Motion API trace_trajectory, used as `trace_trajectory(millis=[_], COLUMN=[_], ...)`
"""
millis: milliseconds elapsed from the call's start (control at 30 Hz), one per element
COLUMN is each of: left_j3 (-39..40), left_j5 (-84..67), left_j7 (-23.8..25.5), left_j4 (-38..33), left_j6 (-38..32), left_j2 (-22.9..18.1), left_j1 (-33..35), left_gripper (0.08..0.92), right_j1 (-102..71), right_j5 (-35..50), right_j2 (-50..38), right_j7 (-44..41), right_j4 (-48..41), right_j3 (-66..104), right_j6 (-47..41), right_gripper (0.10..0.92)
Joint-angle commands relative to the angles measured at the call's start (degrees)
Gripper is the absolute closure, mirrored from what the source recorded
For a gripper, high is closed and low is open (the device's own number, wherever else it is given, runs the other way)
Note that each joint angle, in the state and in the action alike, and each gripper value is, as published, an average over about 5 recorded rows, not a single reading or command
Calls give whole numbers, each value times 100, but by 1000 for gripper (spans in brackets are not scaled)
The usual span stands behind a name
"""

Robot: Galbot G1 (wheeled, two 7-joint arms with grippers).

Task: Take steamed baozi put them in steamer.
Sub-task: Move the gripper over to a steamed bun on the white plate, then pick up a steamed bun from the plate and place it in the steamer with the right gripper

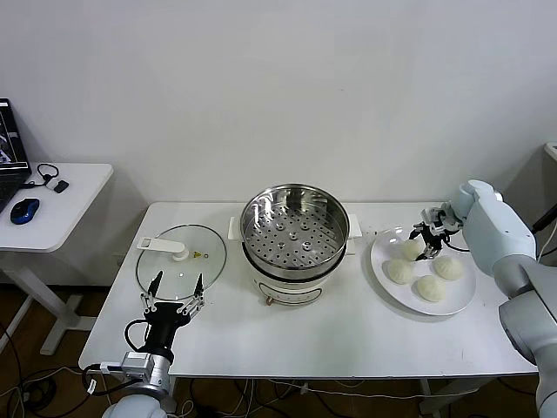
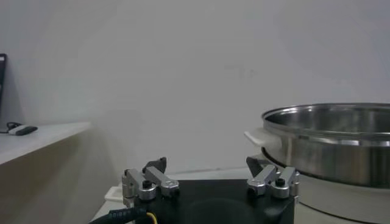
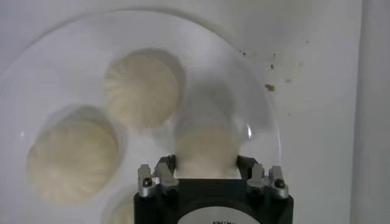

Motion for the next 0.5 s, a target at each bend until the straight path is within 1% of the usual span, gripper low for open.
trace_trajectory(millis=[33,200,300,400,500], left_j3=[-9,-34,-50,-63,-68], left_j5=[5,7,14,47,96], left_j7=[0,1,25,52,51], left_j4=[5,-4,-25,-55,-75], left_j6=[-1,-22,-23,-17,-11], left_j2=[-7,-22,-28,-44,-81], left_j1=[12,55,85,106,106], left_gripper=[177,177,177,177,177], right_j1=[0,66,266,673,1187], right_j5=[995,1716,2056,2347,2518], right_j2=[-515,-1118,-1433,-1682,-1773], right_j7=[-201,-331,-368,-421,-472], right_j4=[1086,2345,2928,3340,3504], right_j3=[-907,-1631,-1988,-2369,-2702], right_j6=[-75,-224,-260,-178,12], right_gripper=[355,361,363,363,364])
